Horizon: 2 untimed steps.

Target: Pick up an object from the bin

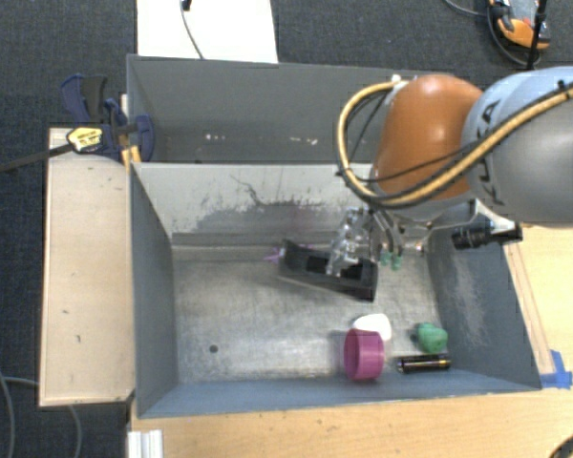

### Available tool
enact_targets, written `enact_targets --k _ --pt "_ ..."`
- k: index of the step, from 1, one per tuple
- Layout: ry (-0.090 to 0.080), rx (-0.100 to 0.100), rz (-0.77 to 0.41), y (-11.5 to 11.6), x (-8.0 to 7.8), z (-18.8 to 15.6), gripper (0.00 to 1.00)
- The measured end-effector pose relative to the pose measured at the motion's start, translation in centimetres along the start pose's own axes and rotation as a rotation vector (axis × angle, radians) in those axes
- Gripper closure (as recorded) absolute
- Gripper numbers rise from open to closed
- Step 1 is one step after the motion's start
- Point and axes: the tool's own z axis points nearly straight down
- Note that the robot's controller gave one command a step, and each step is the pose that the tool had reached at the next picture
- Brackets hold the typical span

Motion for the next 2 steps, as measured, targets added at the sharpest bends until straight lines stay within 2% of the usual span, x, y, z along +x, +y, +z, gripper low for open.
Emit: enact_targets --k 2 --pt "0.004 0.001 0.014 1.0 -0.1 -3.0 1.0"
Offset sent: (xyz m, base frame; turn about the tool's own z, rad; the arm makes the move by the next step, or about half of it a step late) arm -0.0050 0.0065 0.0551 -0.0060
